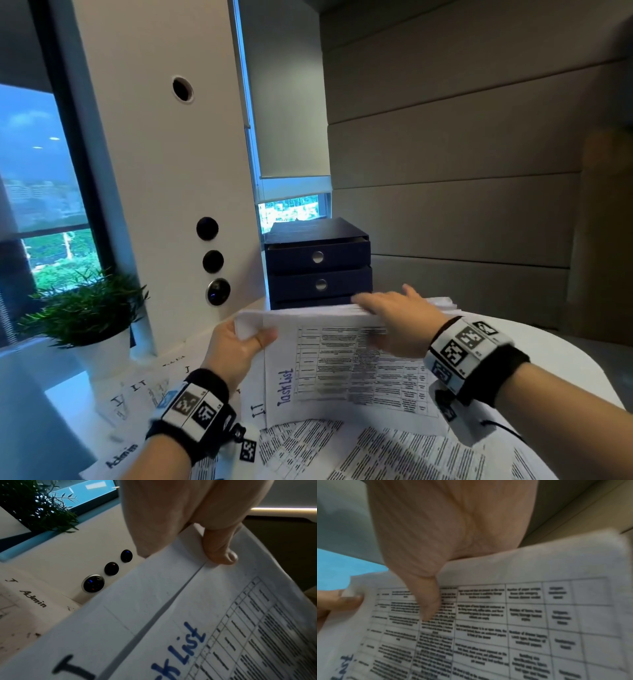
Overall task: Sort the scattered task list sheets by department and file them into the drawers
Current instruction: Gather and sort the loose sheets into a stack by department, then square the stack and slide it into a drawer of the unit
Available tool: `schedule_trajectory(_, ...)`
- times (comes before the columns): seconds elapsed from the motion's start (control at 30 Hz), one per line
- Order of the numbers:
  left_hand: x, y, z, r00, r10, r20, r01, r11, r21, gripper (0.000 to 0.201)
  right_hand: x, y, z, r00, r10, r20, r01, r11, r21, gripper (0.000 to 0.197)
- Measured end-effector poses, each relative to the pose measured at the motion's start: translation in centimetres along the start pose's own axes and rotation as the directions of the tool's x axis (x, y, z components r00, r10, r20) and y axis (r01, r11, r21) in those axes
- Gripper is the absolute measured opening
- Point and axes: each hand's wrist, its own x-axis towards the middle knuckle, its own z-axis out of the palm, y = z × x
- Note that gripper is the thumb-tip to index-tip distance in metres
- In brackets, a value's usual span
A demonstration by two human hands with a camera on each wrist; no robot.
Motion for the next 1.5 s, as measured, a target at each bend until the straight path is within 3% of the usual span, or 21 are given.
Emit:
schedule_trajectory(0.07, 0.3, 0.2, -0.2, 0.998, 0.018, -0.062, -0.018, 1.0, -0.008, 0.011, 0.3, -0.6, -0.1, 0.993, -0.028, -0.115, 0.025, 0.999, -0.031, 0.019)
schedule_trajectory(0.17, 0.9, 1.0, -0.7, 0.972, 0.122, -0.2, -0.106, 0.991, 0.085, 0.034, 0.4, -0.1, -1.4, 0.959, 0.042, -0.279, -0.025, 0.997, 0.066, 0.01)
schedule_trajectory(0.23, 1.3, 1.7, -1.0, 0.949, 0.155, -0.275, -0.13, 0.986, 0.108, 0.057, 0.5, 1.1, -2.4, 0.932, 0.209, -0.295, -0.099, 0.932, 0.348, 0.005)
schedule_trajectory(0.3, 1.5, 2.4, -0.9, 0.948, 0.149, -0.281, -0.145, 0.989, 0.034, 0.069, 0.6, 2.2, -2.5, 0.909, 0.323, -0.262, -0.075, 0.746, 0.661, 0.017)
schedule_trajectory(0.37, 1.9, 3.3, -0.3, 0.961, 0.099, -0.259, -0.158, 0.963, -0.219, 0.059, 0.5, 2.3, -2.2, 0.88, 0.41, -0.24, -0.036, 0.561, 0.827, 0.011)
schedule_trajectory(0.43, 2.5, 3.9, 1.2, 0.982, 0.04, -0.184, -0.103, 0.932, -0.348, 0.032, 0.3, 1.7, -1.5, 0.839, 0.499, -0.219, -0.007, 0.41, 0.912, 0.008)
schedule_trajectory(0.5, 2.5, 4.6, 2.7, 0.985, 0.009, -0.172, -0.063, 0.947, -0.315, 0.007, 0.2, 0.9, -0.3, 0.793, 0.568, -0.221, 0.016, 0.343, 0.939, 0.009)
schedule_trajectory(0.53, 2.4, 4.6, 3.3, 0.983, 0.015, -0.184, -0.064, 0.964, -0.26, 0.011, 0.1, 0.3, 0.2, 0.77, 0.595, -0.232, 0.031, 0.329, 0.944, 0.01)
schedule_trajectory(0.63, 1.4, 4.8, 4.4, 0.926, 0.299, -0.232, -0.317, 0.948, -0.042, 0.011, -0.7, -1.3, 1.4, 0.724, 0.634, -0.271, 0.093, 0.3, 0.949, 0.011)
schedule_trajectory(0.7, 0.2, 4.6, 5.2, 0.885, 0.4, -0.238, -0.364, 0.913, 0.182, 0.006, -1.6, -1.9, 2.5, 0.728, 0.635, -0.26, 0.083, 0.294, 0.952, 0.007)
schedule_trajectory(0.8, -1.2, 2.0, 6.2, 0.907, 0.371, -0.199, -0.291, 0.894, 0.339, 0.007, -2.8, -2.1, 5.4, 0.806, 0.57, -0.16, -0.014, 0.289, 0.957, 0.017)
schedule_trajectory(0.87, -1.7, -0.3, 6.5, 0.968, 0.228, -0.109, -0.168, 0.903, 0.395, 0.022, -3.5, -2.0, 7.3, 0.893, 0.441, -0.088, -0.086, 0.359, 0.929, 0.028)
schedule_trajectory(0.93, -2.1, -2.7, 6.4, 1.0, -0.008, 0.018, -0.001, 0.89, 0.455, 0.044, -4.0, -1.9, 8.6, 0.937, 0.348, 0.007, -0.174, 0.45, 0.876, 0.045)
schedule_trajectory(1.0, -2.4, -4.5, 6.2, 0.973, -0.211, 0.094, 0.129, 0.836, 0.533, 0.051, -4.2, -1.1, 9.8, 0.927, 0.356, 0.116, -0.291, 0.488, 0.823, 0.057)
schedule_trajectory(1.07, -2.4, -5.3, 5.7, 0.949, -0.28, 0.145, 0.156, 0.816, 0.557, 0.042, -4.2, -0.4, 10.4, 0.903, 0.384, 0.196, -0.385, 0.517, 0.765, 0.057)
schedule_trajectory(1.17, -1.6, -4.3, 4.7, 0.957, -0.246, 0.153, 0.14, 0.856, 0.497, 0.032, -3.8, 0.4, 9.0, 0.876, 0.416, 0.244, -0.421, 0.412, 0.808, 0.041)
schedule_trajectory(1.27, -0.1, -0.6, 3.6, 0.968, -0.211, 0.138, 0.132, 0.89, 0.436, 0.019, -2.4, 1.5, 5.4, 0.875, 0.46, 0.152, -0.35, 0.383, 0.855, 0.023)
schedule_trajectory(1.33, 1.0, 2.7, 2.9, 0.971, -0.198, 0.132, 0.148, 0.937, 0.315, 0.014, -1.5, 2.0, 2.4, 0.871, 0.484, 0.087, -0.296, 0.373, 0.879, 0.016)
schedule_trajectory(1.5, 3.5, 10.6, 1.4, 0.968, -0.19, 0.165, 0.2, 0.979, -0.047, 0.016, 0.4, 2.4, -6.0, 0.902, 0.422, 0.09, -0.207, 0.241, 0.948, 0.011)
